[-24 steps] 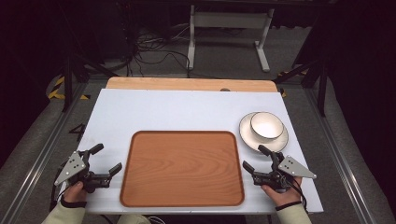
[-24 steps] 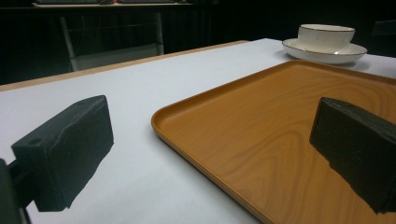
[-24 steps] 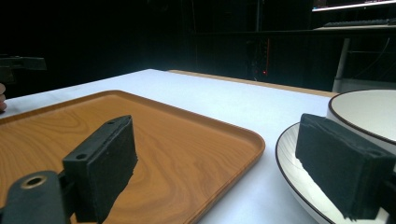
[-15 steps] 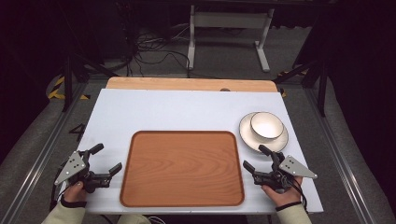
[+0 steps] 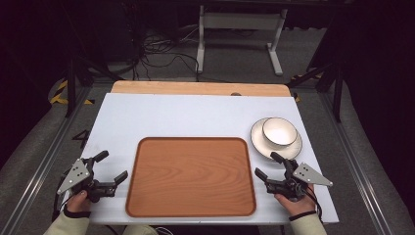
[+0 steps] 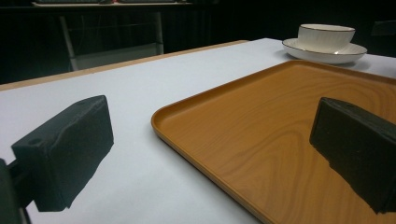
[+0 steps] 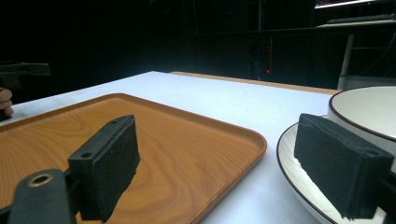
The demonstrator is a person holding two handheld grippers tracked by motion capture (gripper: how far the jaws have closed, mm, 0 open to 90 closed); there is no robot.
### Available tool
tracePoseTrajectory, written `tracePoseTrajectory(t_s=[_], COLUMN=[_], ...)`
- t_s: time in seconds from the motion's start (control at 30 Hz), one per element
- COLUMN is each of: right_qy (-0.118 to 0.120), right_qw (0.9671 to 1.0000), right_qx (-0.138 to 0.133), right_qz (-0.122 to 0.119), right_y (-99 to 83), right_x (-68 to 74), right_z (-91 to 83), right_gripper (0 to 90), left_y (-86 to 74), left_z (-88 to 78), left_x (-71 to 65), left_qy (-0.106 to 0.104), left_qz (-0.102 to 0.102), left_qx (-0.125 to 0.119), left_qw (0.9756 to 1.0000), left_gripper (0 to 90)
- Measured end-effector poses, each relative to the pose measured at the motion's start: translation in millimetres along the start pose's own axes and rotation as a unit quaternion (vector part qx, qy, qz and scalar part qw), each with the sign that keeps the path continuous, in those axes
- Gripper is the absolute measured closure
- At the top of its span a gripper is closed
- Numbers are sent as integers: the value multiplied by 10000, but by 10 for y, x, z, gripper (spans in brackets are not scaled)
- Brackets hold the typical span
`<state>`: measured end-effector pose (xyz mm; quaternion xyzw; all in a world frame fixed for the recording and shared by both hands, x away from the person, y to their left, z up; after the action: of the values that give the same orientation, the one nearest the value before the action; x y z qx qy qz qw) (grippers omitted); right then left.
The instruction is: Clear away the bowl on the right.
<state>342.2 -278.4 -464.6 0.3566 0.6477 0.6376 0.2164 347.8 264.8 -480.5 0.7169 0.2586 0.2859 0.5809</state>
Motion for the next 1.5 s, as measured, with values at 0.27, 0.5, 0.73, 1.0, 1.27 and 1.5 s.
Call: tracePoseTrajectory(t_s=[0.27, 0.5, 0.73, 1.0, 1.27, 1.5], right_qy=[89, 96, 135, 126, 84, 31], right_qw=[9999, 9999, 9999, 9999, 9999, 9999], right_qx=[69, 33, -18, 3, 118, 103], right_qz=[-112, -77, 5, -19, -71, -134], right_y=[-4, -2, 6, 87, 243, 417], right_x=[17, 13, -1, 45, 83, 111], right_z=[8, 2, -8, 4, 3, 19], right_gripper=[156, 158, 172, 184, 175, 171], left_y=[0, 0, 0, 1, 1, 1], left_z=[-1, -1, -1, 2, 2, 2], left_x=[2, 3, 6, 8, 7, 7], left_qy=[-6, -7, 2, -3, -4, -4], left_qz=[-1, 0, 11, 25, 21, 24], left_qx=[17, 21, 28, 30, 30, 31], left_qw=[10000, 10000, 10000, 10000, 10000, 10000], left_gripper=[3, 3, 3, 2, 3, 3])
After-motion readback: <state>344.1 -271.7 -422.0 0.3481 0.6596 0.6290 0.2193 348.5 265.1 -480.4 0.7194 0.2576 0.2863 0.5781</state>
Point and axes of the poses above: each handheld gripper's, and its own axes: z roughly forward along the jaws, y roughly out of its top, x roughly to its left, the point moved 4 cm from there along z, roughly forward along the jaws, and after that the axes turned 7 degrees about z, right-handed, at the moved point
